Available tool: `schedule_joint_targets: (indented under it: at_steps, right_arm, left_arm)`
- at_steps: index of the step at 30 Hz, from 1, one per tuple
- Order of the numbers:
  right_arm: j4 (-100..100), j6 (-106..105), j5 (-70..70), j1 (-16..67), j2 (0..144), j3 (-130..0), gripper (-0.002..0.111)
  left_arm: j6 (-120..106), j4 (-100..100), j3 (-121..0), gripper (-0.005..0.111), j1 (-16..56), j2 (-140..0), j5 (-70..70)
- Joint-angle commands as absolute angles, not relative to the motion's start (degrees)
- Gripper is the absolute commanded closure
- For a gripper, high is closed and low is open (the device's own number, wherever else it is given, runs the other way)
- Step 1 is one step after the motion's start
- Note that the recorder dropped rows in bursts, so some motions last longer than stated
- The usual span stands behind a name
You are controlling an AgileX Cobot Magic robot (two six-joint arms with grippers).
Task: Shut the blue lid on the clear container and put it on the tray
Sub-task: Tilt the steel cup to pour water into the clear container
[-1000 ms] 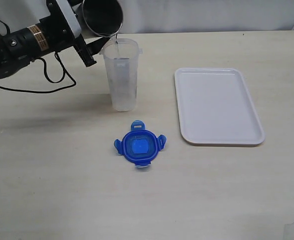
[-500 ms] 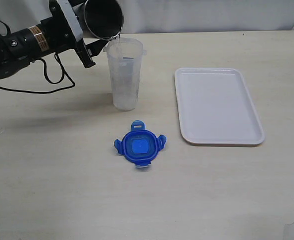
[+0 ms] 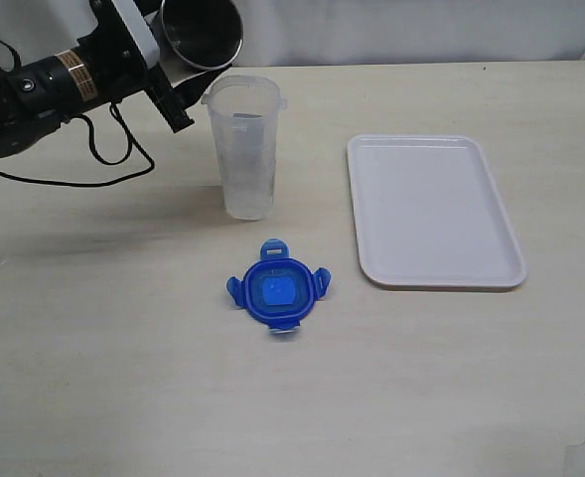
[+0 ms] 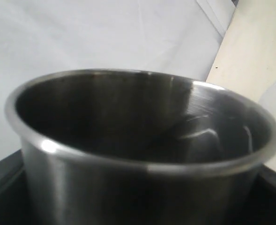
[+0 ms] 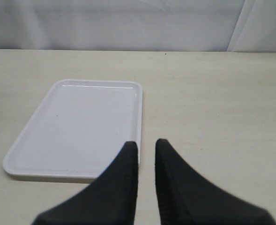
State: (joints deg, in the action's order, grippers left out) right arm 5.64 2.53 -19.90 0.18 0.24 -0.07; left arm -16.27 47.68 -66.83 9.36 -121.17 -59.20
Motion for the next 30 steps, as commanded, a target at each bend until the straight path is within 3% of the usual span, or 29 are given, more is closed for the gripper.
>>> schedule_joint_targets:
  at_steps: [1,30]
  right_arm:
    - [5.16,2.52,-19.78,0.16,0.0,0.0,0.095]
    - [5.16,2.52,-19.78,0.16,0.0,0.0,0.095]
  left_arm:
    - [-14.95,44.07,-67.65,0.107,9.35,-120.48,-62.19]
    - [-21.17,44.21,-67.65,0.107,9.35,-120.48,-66.21]
